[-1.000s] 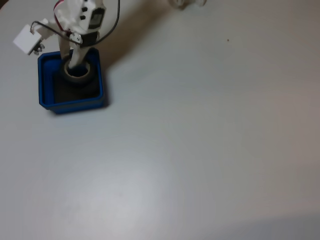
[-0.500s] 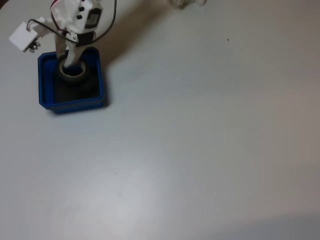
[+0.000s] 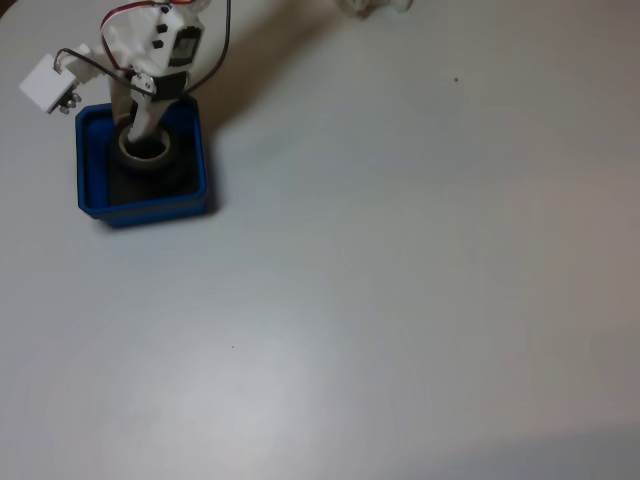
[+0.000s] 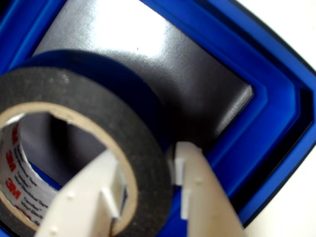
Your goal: Pick the black tape roll and drop it in the blue box
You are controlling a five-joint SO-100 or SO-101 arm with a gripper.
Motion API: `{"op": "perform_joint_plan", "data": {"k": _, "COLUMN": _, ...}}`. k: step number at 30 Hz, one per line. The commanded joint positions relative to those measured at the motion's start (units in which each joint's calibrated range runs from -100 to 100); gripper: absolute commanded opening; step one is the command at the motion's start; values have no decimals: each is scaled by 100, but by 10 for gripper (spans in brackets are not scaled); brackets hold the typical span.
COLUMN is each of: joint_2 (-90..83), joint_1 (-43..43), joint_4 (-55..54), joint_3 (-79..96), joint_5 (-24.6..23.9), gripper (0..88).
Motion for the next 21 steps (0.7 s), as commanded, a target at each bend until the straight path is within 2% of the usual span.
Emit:
{"op": "perform_joint_plan", "data": {"k": 1, "joint_2": 44, "joint_1": 28, "joint_4": -110, "joint_3": -234, "joint_5": 27, "gripper": 10}}
{"op": "perform_joint_plan", "data": {"k": 7, "joint_2": 136, "joint_1": 9, "joint_4": -110, "joint_3": -243, "joint_5": 35, "gripper": 15}}
{"op": "perform_joint_plan", "data": {"k": 14, "joint_2": 144, "joint_1": -21, "joint_4": -110, "joint_3": -243, "joint_5": 35, "gripper": 84}}
{"op": "perform_joint_plan", "data": {"k": 21, "joint_2": 152, "joint_1": -40, "joint_4": -118, "joint_3": -243, "joint_5": 35, "gripper": 90}}
